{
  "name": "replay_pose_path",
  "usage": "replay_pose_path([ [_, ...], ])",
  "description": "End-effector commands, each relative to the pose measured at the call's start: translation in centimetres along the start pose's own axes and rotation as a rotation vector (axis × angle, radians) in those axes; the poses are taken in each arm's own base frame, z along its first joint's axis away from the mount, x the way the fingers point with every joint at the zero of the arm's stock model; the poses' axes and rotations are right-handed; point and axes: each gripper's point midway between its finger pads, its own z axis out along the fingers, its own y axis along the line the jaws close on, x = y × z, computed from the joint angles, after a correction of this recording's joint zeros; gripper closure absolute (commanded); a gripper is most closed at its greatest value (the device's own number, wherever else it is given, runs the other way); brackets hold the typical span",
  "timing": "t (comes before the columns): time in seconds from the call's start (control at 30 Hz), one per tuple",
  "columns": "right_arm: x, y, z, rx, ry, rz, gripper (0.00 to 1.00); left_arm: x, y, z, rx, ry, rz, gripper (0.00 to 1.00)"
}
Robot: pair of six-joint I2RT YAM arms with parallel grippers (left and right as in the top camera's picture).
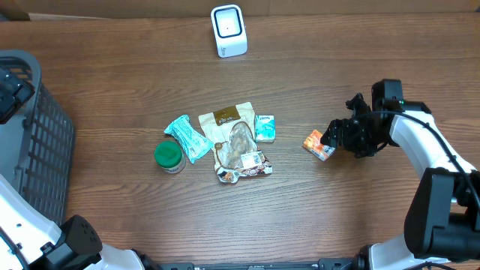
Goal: Scan the item barcode
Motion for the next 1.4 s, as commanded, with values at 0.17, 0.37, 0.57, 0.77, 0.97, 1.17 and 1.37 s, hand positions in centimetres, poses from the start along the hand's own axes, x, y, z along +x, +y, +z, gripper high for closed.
replay_pose_path([
  [0.17, 1.1, -0.8, 2.4, -0.031, -0.030, 0.022, 0.31, 0.2, -0.3, 0.0, 0.008, 0.006, 0.021, 0.00],
  [0.37, 0.7, -1.1, 3.1, -0.034, -0.068, 0.056, 0.49, 0.2, -0.3, 0.0, 0.008, 0.006, 0.021, 0.00],
  [0.57, 0.1, -1.0, 3.0, -0.043, -0.087, 0.175, 0.71, 0.2, -0.3, 0.0, 0.008, 0.006, 0.021, 0.00],
  [0.77, 1.8, -1.0, 3.2, -0.035, -0.014, 0.448, 0.83, 0.2, -0.3, 0.0, 0.008, 0.006, 0.021, 0.00],
  [0.97, 2.5, -0.5, 3.1, -0.062, 0.021, 0.499, 0.85, 0.2, -0.3, 0.0, 0.008, 0.006, 0.021, 0.00],
  [1.17, 1.6, -0.5, 3.1, -0.065, -0.019, 0.333, 0.75, 0.2, -0.3, 0.0, 0.008, 0.006, 0.021, 0.00],
  [1.37, 1.6, -1.4, 3.4, -0.018, -0.035, 0.293, 0.67, 0.2, -0.3, 0.0, 0.008, 0.006, 0.021, 0.00],
])
